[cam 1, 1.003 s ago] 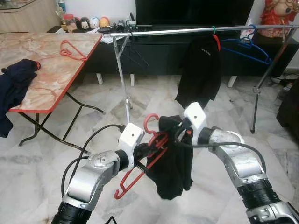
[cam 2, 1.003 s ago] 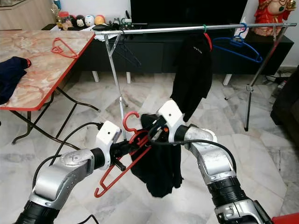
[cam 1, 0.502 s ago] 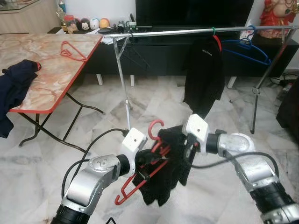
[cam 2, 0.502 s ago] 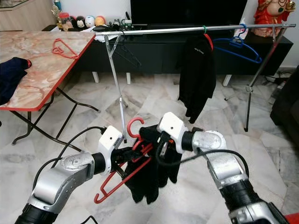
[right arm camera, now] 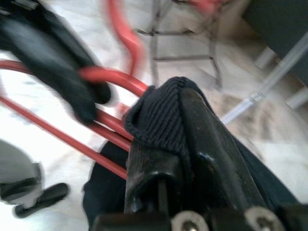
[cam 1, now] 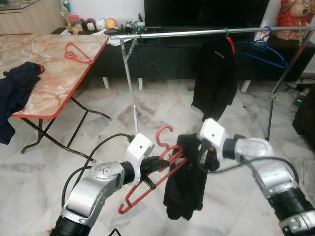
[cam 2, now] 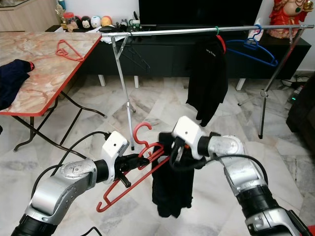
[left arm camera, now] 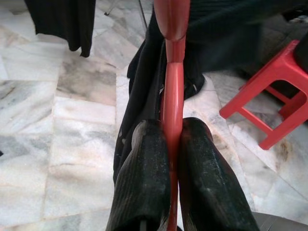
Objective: Hang hanger
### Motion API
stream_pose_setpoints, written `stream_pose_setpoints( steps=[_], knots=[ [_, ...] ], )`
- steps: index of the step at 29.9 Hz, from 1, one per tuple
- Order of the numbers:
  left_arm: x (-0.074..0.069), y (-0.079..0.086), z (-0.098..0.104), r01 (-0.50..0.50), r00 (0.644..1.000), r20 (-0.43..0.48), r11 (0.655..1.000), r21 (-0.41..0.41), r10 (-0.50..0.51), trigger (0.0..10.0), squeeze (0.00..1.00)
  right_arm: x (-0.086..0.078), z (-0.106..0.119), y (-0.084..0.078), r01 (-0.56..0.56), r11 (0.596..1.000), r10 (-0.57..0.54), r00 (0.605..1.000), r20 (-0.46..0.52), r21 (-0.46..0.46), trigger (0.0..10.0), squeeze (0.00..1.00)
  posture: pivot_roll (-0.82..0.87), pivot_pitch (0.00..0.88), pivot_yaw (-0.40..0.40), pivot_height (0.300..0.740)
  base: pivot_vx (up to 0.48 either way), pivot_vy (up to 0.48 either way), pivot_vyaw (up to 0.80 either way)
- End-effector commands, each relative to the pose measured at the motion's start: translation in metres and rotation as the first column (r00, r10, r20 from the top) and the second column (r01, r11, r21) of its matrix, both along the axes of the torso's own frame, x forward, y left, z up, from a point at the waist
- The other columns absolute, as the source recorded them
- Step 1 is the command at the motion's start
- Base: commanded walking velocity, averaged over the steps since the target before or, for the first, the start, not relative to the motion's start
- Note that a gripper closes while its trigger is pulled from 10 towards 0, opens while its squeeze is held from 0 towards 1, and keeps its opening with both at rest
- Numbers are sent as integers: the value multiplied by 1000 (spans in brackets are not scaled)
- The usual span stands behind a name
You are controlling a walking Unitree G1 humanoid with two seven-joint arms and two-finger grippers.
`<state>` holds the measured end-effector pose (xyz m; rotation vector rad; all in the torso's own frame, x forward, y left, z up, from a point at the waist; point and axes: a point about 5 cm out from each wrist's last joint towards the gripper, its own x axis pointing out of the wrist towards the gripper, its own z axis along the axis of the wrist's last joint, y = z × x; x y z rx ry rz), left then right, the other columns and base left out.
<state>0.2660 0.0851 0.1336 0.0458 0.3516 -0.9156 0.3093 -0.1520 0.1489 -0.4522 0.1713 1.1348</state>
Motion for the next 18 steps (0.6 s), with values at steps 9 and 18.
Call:
stream_pose_setpoints(
  steps=[9,18],
  knots=[
    [-1,-6,10,30,998,53,999,-40,-28,10000,0,-17,0,7,-149,989,149,988,-41,-11,10000,0,-27,0,11,740,0,0,0],
    [1,-2,10,9,998,59,999,-47,-6,10000,0,9,-3,-21,88,987,-83,996,42,-136,10000,0,-28,0,11,740,0,0,0]
  ],
)
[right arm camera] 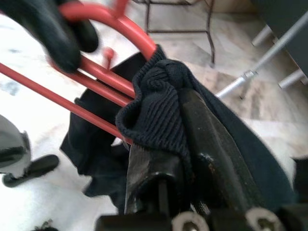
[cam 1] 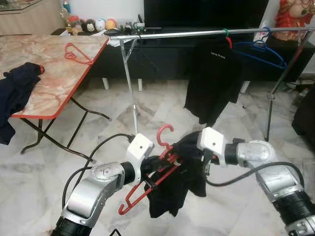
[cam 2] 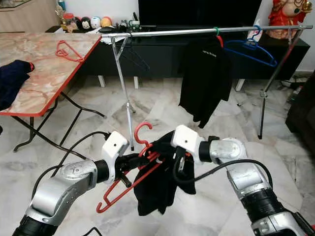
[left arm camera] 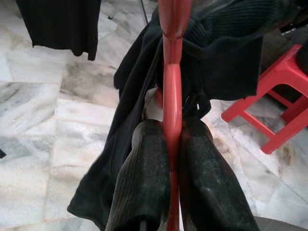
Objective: Hang hanger
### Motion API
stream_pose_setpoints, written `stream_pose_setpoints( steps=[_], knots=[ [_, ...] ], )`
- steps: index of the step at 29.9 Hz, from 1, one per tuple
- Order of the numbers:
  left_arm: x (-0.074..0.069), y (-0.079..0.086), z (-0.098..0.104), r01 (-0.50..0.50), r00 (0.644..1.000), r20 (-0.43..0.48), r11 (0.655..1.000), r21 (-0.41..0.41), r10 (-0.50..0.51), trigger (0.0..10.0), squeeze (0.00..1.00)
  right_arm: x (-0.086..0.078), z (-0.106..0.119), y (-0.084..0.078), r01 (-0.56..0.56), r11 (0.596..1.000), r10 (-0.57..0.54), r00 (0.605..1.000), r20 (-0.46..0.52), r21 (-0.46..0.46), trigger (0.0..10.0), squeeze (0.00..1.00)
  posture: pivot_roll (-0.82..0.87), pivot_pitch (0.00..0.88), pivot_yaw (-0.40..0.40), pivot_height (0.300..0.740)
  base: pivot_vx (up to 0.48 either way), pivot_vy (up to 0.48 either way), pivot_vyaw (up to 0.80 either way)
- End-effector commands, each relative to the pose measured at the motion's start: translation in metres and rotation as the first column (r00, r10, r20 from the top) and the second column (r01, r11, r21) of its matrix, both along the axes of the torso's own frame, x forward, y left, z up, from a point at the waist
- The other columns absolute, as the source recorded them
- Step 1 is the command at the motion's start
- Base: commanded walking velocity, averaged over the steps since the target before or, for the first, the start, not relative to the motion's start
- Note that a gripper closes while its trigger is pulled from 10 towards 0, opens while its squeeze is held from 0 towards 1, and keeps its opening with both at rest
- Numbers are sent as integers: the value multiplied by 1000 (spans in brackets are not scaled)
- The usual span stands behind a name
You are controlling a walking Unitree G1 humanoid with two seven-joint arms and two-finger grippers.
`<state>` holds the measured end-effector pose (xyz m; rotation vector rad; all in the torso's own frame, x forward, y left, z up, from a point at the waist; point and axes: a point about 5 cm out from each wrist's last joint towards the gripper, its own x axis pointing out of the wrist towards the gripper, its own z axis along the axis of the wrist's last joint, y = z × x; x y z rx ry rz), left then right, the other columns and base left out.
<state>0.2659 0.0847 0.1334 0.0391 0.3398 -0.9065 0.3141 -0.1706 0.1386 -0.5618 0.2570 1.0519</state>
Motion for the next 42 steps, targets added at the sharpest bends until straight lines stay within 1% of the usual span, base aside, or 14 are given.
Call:
stream_pose_setpoints(
  steps=[1,4,8,10,11,17,21,22,25,31,33,37,39,42],
  knots=[
    [0,-2,10,24,998,50,999,-37,-22,10000,0,4,9,-3,9,1000,-8,999,35,-8,10000,0,-28,0,11,740,0,0,0],
    [0,-3,10,28,998,49,999,-39,-26,10000,0,3,9,-2,-4,1000,5,999,32,-8,10000,0,-28,0,11,740,0,0,0],
    [-1,-4,10,31,998,50,999,-44,-29,10000,0,-7,8,7,-114,993,114,993,-1,23,10000,0,-31,0,8,740,0,0,0],
    [-1,-4,10,30,998,50,999,-45,-28,10000,0,-9,8,9,-129,991,129,992,-5,28,10000,0,-31,0,8,740,0,0,0],
    [-1,-5,9,30,998,51,998,-47,-28,10000,0,-13,9,13,-164,985,165,986,-17,52,10000,0,-32,0,9,740,0,0,0],
    [0,-6,8,22,998,64,998,-55,-19,10000,0,-22,12,14,-227,971,231,971,-59,70,10000,0,-39,0,7,740,0,0,0],
    [-1,-8,6,35,998,60,998,-53,-32,10000,0,-18,17,11,-199,977,201,979,-28,80,10000,0,-45,0,7,740,0,0,0],
    [-3,-10,5,54,997,58,997,-51,-51,10000,0,-16,20,10,-192,977,195,981,-19,95,10000,0,-46,0,7,740,0,0,0],
    [-4,-12,5,57,997,62,997,-60,-53,10000,0,-18,24,9,-203,973,207,978,-24,113,10000,0,-49,0,5,740,0,0,0],
    [5,-13,9,6,995,101,995,-104,5,10000,0,-31,14,6,-253,965,259,961,-100,69,10000,0,-56,0,2,740,0,0,0],
    [7,-13,9,-1,994,109,995,-103,12,10000,0,-31,15,6,-254,965,259,961,-101,65,10000,0,-59,0,2,740,0,0,0],
    [7,-15,12,5,994,111,991,-132,10,10000,0,-32,15,5,-257,965,262,959,-107,56,10000,0,-62,0,-2,740,0,0,0],
    [6,-16,11,22,994,110,991,-130,-8,10000,0,-31,14,4,-257,965,261,959,-111,46,10000,0,-62,0,-2,740,0,0,0],
    [5,-14,10,17,994,112,992,-125,-3,10000,0,-32,14,3,-258,965,261,958,-116,36,10000,0,-62,0,-6,740,0,0,0]
  ],
)
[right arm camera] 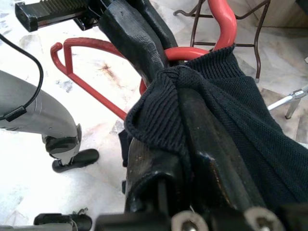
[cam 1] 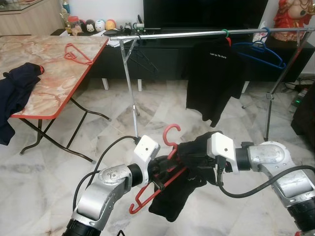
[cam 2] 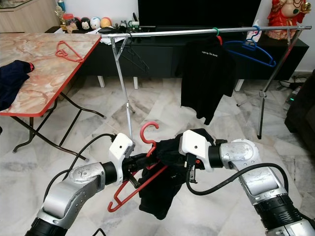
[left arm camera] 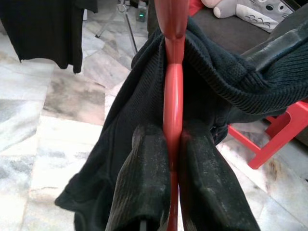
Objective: Hang hanger
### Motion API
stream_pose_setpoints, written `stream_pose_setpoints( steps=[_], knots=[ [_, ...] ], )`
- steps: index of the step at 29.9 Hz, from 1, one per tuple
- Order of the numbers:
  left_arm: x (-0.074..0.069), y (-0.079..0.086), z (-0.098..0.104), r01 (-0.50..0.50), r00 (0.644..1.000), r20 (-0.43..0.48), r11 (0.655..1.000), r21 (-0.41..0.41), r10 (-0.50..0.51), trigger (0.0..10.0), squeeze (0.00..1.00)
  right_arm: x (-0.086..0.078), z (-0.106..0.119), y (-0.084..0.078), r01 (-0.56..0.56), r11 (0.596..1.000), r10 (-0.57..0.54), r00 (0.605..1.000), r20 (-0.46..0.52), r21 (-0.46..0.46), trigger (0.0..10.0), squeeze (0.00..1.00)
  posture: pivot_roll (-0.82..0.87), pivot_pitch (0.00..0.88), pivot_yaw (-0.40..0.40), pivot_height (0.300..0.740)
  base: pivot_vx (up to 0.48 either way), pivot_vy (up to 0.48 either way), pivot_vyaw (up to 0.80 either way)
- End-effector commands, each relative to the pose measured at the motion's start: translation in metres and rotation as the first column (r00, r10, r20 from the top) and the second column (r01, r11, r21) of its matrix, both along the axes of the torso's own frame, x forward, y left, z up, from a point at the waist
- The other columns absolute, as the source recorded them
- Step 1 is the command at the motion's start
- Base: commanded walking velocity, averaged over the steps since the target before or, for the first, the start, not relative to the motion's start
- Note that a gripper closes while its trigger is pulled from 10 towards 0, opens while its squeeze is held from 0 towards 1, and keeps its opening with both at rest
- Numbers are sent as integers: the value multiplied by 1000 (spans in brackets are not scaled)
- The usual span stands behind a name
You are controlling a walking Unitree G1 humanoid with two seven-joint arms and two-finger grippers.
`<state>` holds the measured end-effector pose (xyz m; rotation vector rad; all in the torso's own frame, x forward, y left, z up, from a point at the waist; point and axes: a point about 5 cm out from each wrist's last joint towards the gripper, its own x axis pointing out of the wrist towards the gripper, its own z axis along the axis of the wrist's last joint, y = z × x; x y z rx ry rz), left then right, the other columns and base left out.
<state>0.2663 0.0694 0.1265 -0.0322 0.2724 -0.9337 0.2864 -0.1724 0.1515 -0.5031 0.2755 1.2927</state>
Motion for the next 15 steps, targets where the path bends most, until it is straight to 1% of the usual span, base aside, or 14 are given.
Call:
stream_pose_setpoints(
  steps=[1,4,6,7,8,10,11,12,15],
  knots=[
    [6,2,16,-10,996,87,999,-33,13,10000,0,-5,1,5,-55,998,55,998,-12,-18,10000,0,-62,0,-6,740,0,0,0],
    [7,4,17,-24,995,93,999,-37,28,10000,0,-6,2,5,-60,998,59,998,-14,-21,10000,4,-61,0,-9,740,0,0,0],
    [10,5,18,-38,994,100,998,-41,42,10000,0,-5,2,4,-57,998,57,998,-13,-35,10000,24,-62,0,-10,740,0,0,0],
    [12,6,19,-53,993,106,997,-48,58,10000,0,-5,2,3,-57,998,57,998,-14,-40,10000,94,-63,0,-11,740,0,0,0],
    [14,6,20,-69,991,112,996,-50,74,10000,0,-5,2,2,-54,998,54,998,-12,-41,10000,212,-63,0,-11,740,0,0,0],
    [15,7,20,-77,990,114,995,-56,83,10000,0,-4,2,2,-50,998,49,999,-12,-44,10000,796,-66,0,-12,740,0,0,0],
    [15,6,20,-78,990,115,995,-58,85,10000,0,-4,2,1,-49,998,48,999,-13,-46,10000,796,-66,0,-12,740,0,0,0],
    [16,6,21,-81,989,115,995,-63,88,10000,0,-5,2,1,-49,997,49,999,-17,-54,10000,1000,-66,0,-12,740,0,0,0],
    [16,6,21,-85,989,119,994,-70,93,10000,0,-6,1,1,-52,997,50,998,-24,-59,10000,1000,-66,0,-12,740,0,0,0]
  ],
)
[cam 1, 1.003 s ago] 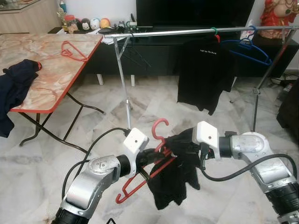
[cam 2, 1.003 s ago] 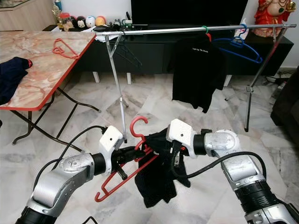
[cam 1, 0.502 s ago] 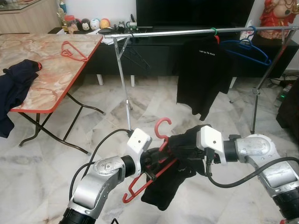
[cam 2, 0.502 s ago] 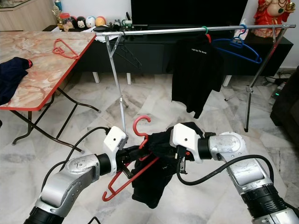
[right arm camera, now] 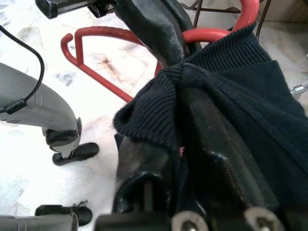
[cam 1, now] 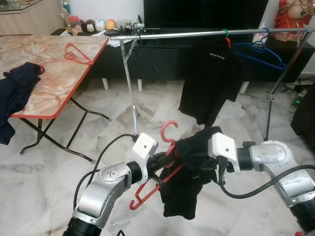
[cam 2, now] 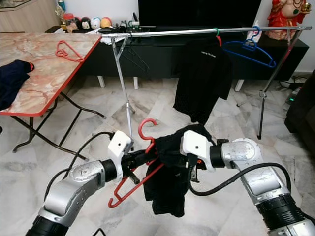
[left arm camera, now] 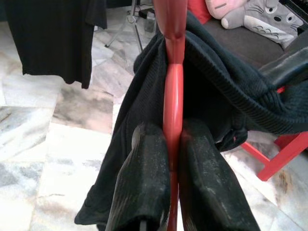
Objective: Hang hanger
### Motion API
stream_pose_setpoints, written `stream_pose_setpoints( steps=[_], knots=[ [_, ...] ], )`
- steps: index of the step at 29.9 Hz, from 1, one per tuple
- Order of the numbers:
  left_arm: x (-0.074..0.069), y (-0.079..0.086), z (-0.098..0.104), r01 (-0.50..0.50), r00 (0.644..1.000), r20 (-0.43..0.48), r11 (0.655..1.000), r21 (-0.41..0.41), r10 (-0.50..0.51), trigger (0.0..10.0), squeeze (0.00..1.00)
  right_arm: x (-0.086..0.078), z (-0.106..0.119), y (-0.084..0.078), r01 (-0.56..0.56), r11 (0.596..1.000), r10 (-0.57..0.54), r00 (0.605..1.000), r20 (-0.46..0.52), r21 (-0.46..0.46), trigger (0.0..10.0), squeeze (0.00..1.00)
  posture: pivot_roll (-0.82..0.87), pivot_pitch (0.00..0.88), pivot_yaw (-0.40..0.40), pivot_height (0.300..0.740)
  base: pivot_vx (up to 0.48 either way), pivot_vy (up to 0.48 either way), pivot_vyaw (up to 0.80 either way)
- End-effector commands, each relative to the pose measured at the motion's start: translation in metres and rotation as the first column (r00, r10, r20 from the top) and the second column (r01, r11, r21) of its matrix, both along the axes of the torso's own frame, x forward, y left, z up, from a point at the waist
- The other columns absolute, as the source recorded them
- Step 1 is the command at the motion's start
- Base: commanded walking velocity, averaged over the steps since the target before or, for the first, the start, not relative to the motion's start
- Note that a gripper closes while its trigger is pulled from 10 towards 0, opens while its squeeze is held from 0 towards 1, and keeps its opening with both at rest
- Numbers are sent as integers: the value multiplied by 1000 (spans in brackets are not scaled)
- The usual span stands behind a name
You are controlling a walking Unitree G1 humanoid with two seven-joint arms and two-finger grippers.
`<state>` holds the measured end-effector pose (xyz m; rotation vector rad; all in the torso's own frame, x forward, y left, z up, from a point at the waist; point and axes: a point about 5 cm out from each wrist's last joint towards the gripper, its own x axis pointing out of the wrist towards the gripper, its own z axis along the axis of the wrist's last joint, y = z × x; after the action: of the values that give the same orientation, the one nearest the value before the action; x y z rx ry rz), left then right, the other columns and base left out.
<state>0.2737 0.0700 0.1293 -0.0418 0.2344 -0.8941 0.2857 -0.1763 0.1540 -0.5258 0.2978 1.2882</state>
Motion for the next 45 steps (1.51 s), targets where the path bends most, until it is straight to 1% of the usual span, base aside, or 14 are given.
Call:
stream_pose_setpoints(
  steps=[1,7,8,10,21,25,31,33,35,38,41,42,43,45],
  knots=[
    [9,6,19,-50,994,94,997,-50,54,10000,0,-6,-3,5,-56,998,55,998,-25,-36,10000,1000,-66,0,-12,740,0,0,0],
    [12,7,20,-77,991,103,995,-59,83,10000,0,-8,-9,2,-57,994,54,998,-36,-89,10000,1000,-66,0,-15,740,0,0,0],
    [12,8,20,-80,991,105,995,-59,86,10000,0,-9,-12,-1,-51,990,47,998,-36,-134,10000,1000,-67,0,-15,740,0,0,0],
    [12,8,20,-84,990,107,995,-57,90,10000,0,-10,-16,-4,-50,984,44,998,-37,-172,10000,1000,-67,0,-15,740,0,0,0],
    [14,8,20,-97,989,108,993,-65,104,10000,0,-14,-20,-8,-33,978,25,999,-41,-204,10000,1000,-72,0,-13,740,0,0,0],
    [11,7,18,-55,993,103,997,-48,60,10000,0,-9,-12,-7,-9,983,11,1000,13,-183,10000,1000,-72,0,-13,740,0,0,0],
    [2,14,9,29,996,83,999,33,-32,10000,0,12,8,-13,112,981,-84,981,173,-156,10000,1000,-72,0,-11,740,0,0,0],
    [-3,17,6,82,994,71,994,65,-87,10000,0,22,16,-18,158,973,-112,961,251,-170,10000,1000,-70,0,-11,740,0,0,0],
    [-4,18,5,93,993,70,992,80,-99,10000,0,24,16,-19,162,971,-113,959,261,-173,10000,1000,-70,0,-11,740,0,0,0],
    [-6,19,6,131,988,69,987,89,-137,10000,0,23,16,-17,116,976,-68,966,250,-183,10000,1000,-70,0,-11,740,0,0,0],
    [-8,19,9,180,980,66,979,94,-186,10000,0,15,12,-16,8,985,21,985,168,-175,10000,1000,-69,0,-15,740,0,0,0],
    [-8,19,9,188,979,66,978,96,-194,10000,0,14,12,-16,-5,985,32,987,155,-174,10000,475,-69,0,-15,740,0,0,0],
    [-9,19,9,195,977,66,976,98,-202,10000,0,13,11,-16,-13,985,40,988,148,-174,10000,0,-69,0,-16,740,0,0,0],
    [-10,17,10,229,969,67,968,104,-237,10000,0,14,8,-18,-37,982,63,988,138,-187,10000,0,-69,0,-16,740,0,0,0]
  ],
)
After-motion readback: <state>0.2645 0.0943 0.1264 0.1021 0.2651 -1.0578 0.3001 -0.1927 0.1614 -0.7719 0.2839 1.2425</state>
